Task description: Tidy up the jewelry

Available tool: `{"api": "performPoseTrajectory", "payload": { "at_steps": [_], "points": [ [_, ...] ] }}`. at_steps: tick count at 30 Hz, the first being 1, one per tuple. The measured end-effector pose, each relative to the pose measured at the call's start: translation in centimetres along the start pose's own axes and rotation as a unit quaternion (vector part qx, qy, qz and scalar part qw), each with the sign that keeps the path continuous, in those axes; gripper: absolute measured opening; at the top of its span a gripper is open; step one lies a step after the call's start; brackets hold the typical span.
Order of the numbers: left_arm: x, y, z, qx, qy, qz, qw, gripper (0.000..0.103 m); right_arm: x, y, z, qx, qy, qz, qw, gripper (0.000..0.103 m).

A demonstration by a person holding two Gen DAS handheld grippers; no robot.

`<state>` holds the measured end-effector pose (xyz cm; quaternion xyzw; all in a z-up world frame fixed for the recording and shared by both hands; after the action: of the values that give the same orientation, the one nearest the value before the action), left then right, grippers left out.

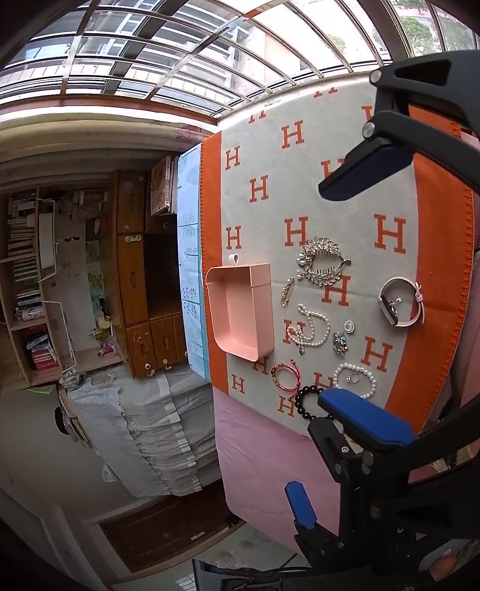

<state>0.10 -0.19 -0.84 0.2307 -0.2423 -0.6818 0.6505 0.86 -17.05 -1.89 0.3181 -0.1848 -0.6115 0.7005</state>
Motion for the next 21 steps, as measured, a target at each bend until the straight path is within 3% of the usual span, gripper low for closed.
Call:
{"api": "performPoseTrajectory", "payload": {
  "at_steps": [21],
  "points": [
    [-0.9, -0.5, 0.1, -0.009, -0.016, 0.013, 0.9997, 0.102, -0.3, -0.6, 0.3, 0.001, 0.003, -0.001, 1.000, 0.102]
  ]
}}
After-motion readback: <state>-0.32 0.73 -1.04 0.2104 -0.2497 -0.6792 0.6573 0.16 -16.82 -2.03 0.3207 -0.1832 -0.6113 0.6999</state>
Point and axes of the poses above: each gripper's, at about its wrist camera, not at the fingertips, and z roughly against the way its jaws point, x to its right, y to its top, the point moved 1 cm from there along -z, roughly the way its jaws point
